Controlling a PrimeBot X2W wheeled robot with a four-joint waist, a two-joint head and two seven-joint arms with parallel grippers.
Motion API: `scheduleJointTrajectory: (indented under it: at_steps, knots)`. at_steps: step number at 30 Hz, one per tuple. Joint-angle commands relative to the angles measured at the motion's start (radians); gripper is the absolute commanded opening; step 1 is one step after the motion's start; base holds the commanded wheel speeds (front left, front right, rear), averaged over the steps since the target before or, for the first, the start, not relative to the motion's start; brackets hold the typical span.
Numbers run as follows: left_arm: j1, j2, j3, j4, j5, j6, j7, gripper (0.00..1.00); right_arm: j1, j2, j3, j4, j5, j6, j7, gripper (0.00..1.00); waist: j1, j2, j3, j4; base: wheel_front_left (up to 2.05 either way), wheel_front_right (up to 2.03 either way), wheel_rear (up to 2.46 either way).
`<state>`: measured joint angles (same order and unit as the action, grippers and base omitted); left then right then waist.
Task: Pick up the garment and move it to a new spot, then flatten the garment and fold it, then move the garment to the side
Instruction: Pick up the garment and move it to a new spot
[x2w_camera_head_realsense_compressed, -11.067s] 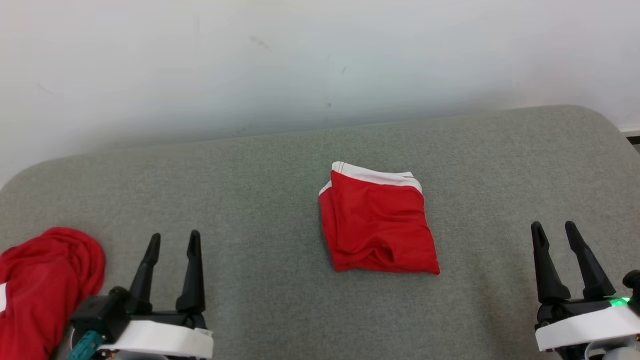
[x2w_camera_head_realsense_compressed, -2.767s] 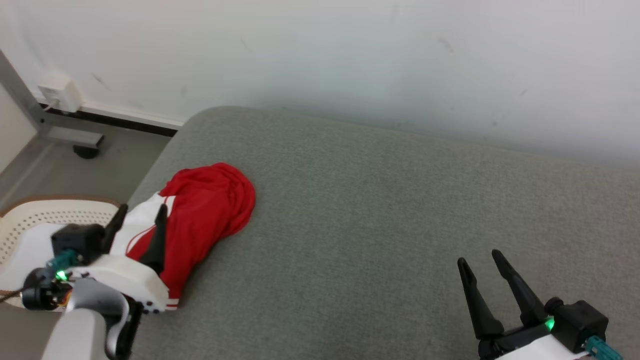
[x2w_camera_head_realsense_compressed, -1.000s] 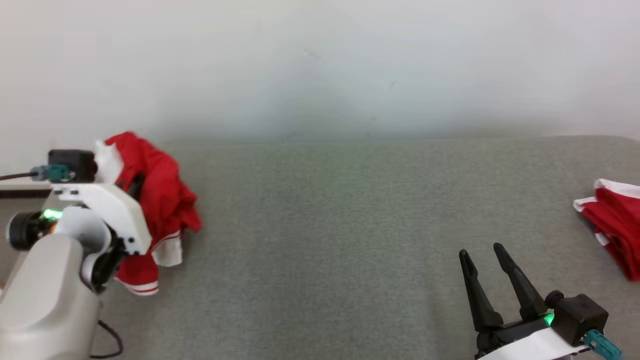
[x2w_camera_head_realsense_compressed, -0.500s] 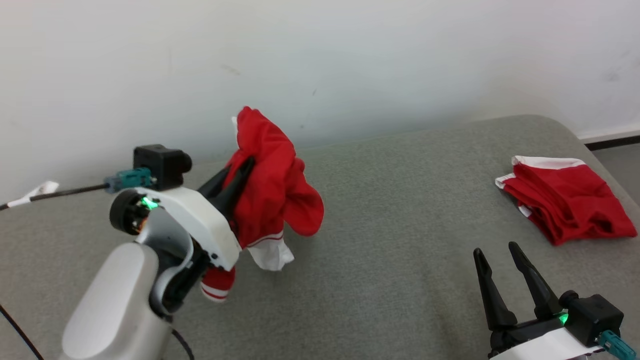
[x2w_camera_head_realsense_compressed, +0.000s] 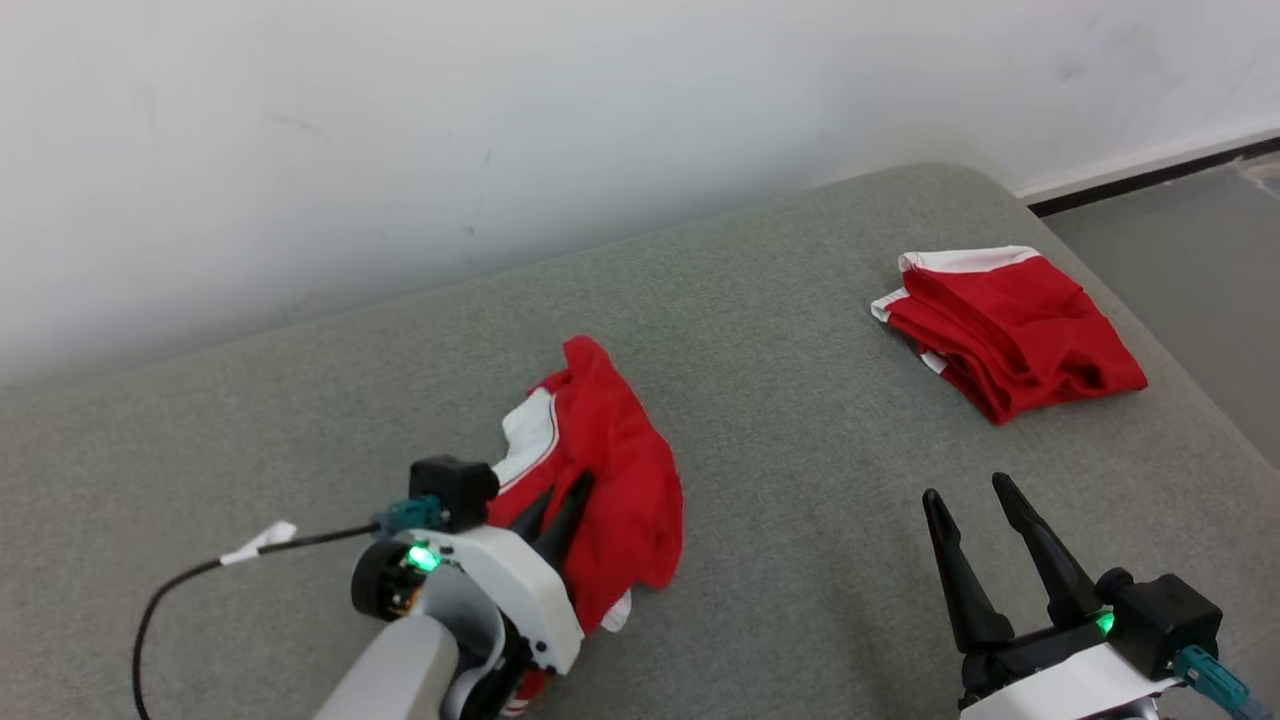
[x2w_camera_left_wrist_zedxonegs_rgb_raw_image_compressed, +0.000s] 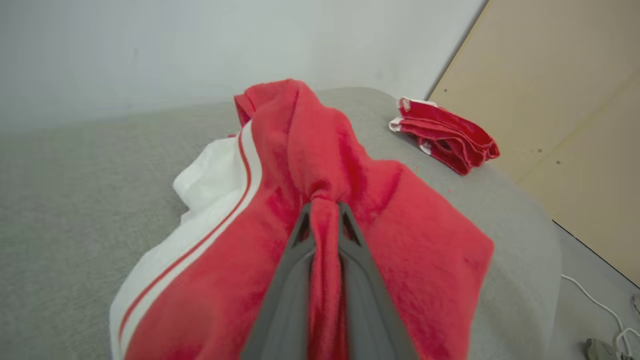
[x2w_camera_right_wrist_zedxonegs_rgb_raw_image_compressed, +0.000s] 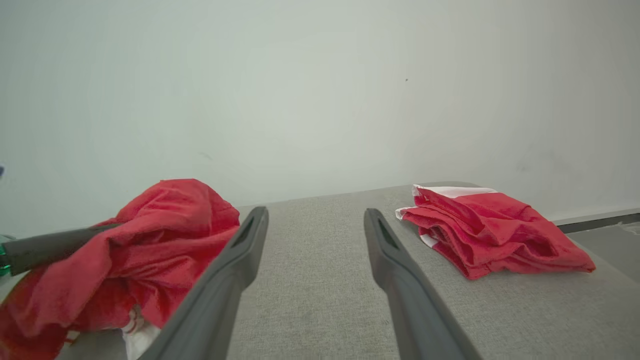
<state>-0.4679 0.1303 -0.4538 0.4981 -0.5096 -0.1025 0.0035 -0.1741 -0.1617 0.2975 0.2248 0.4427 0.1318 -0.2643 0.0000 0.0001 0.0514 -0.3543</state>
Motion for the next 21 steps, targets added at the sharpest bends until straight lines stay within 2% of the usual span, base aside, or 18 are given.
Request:
scheduleJointTrajectory:
  at_steps: [1,2,4,9,14,21]
  knots:
    - [0.003,-0.009,-0.015,0.048,0.008,-0.008,-0.027,0.00,-0.008,-0.006,0.009,0.005,0.014,-0.002,0.000,1.00,0.0000,-0.0001,0.012,-0.017,0.00,0.00,0.00]
    - [0.000,-0.018,-0.024,0.081,0.001,-0.011,-0.043,0.13,-0.010,-0.007,0.013,0.008,0.014,-0.002,0.000,1.00,0.0000,-0.0001,0.013,-0.020,0.00,0.00,0.00]
    - [-0.021,-0.028,-0.044,0.134,0.011,-0.016,-0.071,1.00,-0.016,-0.009,0.018,0.011,0.015,-0.002,0.000,1.00,0.0000,-0.0001,0.016,-0.022,0.00,0.00,0.00]
    - [-0.069,-0.040,-0.070,0.189,0.017,-0.022,-0.150,1.00,-0.009,-0.010,0.008,0.010,0.011,-0.002,0.000,1.00,0.0000,-0.0001,0.014,0.013,0.00,0.00,0.00]
    - [-0.097,-0.018,-0.063,0.155,0.025,-0.021,-0.210,1.00,0.007,-0.004,-0.004,0.007,0.010,-0.002,0.000,1.00,0.0000,-0.0001,-0.002,0.071,0.00,0.00,0.00]
    - [-0.016,0.056,-0.006,0.031,0.038,0.055,-0.253,1.00,0.030,0.000,-0.007,-0.001,0.004,-0.002,0.000,1.00,0.0000,-0.0001,-0.037,0.154,0.00,0.00,0.00]
